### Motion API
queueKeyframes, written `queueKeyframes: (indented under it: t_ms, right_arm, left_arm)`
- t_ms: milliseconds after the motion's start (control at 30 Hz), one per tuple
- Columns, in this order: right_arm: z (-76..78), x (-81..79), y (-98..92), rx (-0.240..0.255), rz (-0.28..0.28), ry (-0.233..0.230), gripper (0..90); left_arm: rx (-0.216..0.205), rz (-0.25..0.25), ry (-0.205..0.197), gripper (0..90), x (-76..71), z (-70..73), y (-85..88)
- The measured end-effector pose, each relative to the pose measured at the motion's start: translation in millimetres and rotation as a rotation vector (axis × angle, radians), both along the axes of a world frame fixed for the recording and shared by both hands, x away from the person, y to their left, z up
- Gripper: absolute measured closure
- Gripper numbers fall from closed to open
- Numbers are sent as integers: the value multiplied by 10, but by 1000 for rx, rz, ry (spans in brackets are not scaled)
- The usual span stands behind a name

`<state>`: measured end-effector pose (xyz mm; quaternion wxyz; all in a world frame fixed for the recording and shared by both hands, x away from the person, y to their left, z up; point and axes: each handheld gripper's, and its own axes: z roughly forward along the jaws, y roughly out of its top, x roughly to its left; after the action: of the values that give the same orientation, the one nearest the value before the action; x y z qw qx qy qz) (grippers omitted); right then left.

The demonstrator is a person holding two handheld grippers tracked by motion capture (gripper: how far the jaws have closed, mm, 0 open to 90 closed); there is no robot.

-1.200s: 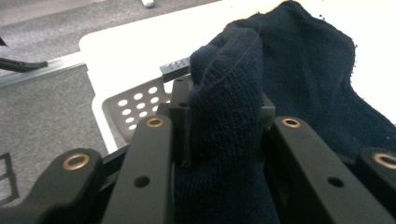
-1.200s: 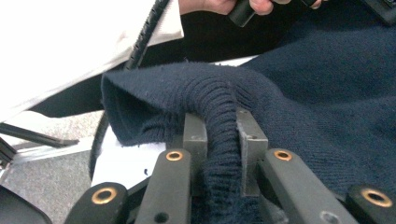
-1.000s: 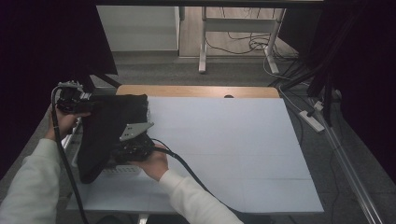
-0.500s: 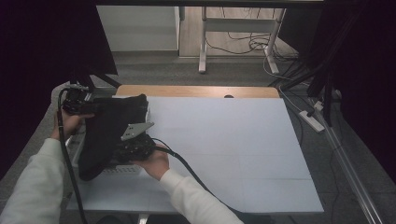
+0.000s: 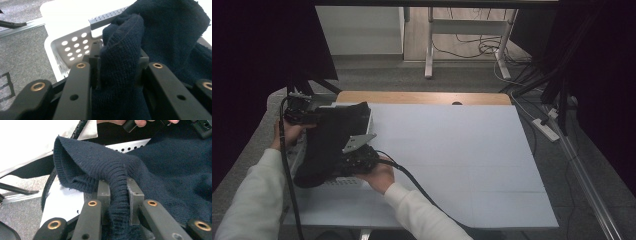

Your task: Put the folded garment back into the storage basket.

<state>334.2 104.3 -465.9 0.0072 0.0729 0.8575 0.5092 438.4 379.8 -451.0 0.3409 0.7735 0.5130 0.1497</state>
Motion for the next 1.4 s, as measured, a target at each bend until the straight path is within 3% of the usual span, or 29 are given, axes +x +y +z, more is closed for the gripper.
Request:
queueKeyframes:
  t_ms: [33,67,100,167,233,333,400,433,467,500,567,633,933,1100,1167,1400]
  right_arm:
    - [-5,-4,3,1,-2,-2,749]
    - [-13,-7,9,-1,-7,-2,689]
    - [-13,-7,9,-1,-7,-2,689]
    - [-14,-13,16,2,-32,0,476]
    - [5,-13,2,9,-77,29,362]
    - [54,-1,-76,15,-92,32,327]
    - [80,15,-144,21,-105,23,324]
    - [92,27,-180,24,-111,23,323]
    - [107,46,-257,32,-127,27,323]
    - [107,46,-257,32,-127,27,323]
    - [111,59,-317,34,-137,25,323]
    - [109,69,-369,33,-145,25,323]
    - [101,108,-570,44,-181,35,323]
    - [93,121,-635,42,-192,38,323]
    - [89,127,-679,44,-199,38,323]
    - [90,140,-856,44,-219,33,323]
  left_arm:
    - [3,3,2,653,4,-5,-4]
    - [8,9,1,536,10,-14,-11]
    - [23,13,4,536,17,-21,-22]
    - [77,21,4,314,18,-16,-51]
    - [69,23,-30,265,-23,31,-35]
    - [82,39,-70,303,-94,110,0]
    - [86,42,-79,384,-127,131,31]
    - [81,46,-82,466,-140,134,49]
    - [80,56,-79,638,-150,135,68]
    - [78,55,-75,638,-153,134,79]
    - [74,45,-59,791,-155,122,97]
    - [89,42,-33,879,-138,99,94]
    - [151,75,47,881,62,-97,-27]
    - [152,75,77,881,107,-169,-61]
    - [145,77,68,881,92,-154,-57]
    - [67,58,-37,881,-70,55,-68]
